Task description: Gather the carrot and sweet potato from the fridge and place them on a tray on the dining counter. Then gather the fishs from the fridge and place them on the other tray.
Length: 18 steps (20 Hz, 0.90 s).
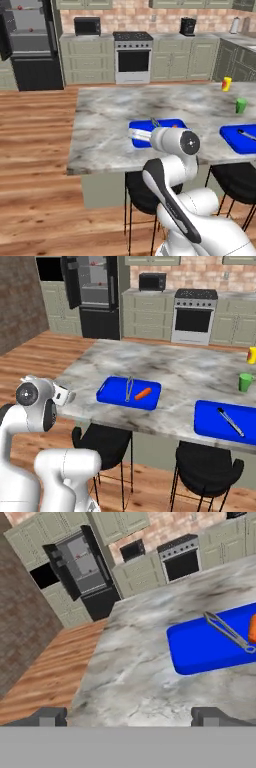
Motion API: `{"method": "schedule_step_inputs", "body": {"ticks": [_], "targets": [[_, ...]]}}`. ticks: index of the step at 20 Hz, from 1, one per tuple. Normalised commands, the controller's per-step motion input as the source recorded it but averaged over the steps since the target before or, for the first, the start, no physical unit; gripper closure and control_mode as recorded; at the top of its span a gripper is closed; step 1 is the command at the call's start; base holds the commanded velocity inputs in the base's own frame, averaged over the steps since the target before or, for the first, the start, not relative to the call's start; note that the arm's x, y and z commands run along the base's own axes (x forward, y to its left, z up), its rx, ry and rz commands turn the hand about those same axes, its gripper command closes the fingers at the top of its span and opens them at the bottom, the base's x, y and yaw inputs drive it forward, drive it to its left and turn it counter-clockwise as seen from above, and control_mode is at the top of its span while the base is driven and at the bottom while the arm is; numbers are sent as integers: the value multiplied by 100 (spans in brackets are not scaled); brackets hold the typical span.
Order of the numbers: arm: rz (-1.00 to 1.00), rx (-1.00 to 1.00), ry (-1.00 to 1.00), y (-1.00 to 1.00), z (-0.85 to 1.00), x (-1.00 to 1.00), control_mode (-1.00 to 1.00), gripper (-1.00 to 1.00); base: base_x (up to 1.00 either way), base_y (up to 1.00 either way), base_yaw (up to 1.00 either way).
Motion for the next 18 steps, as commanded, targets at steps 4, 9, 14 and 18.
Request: {"method": "schedule_step_inputs", "body": {"ticks": [4,9,14,18], "targets": [[0,0,0,0,0,0,100,-100,8,100,0],[0,0,0,0,0,0,100,-100,28,100,-2],[0,0,0,0,0,0,100,-100,71,100,-9],[0,0,0,0,0,0,100,-100,92,100,-11]]}}
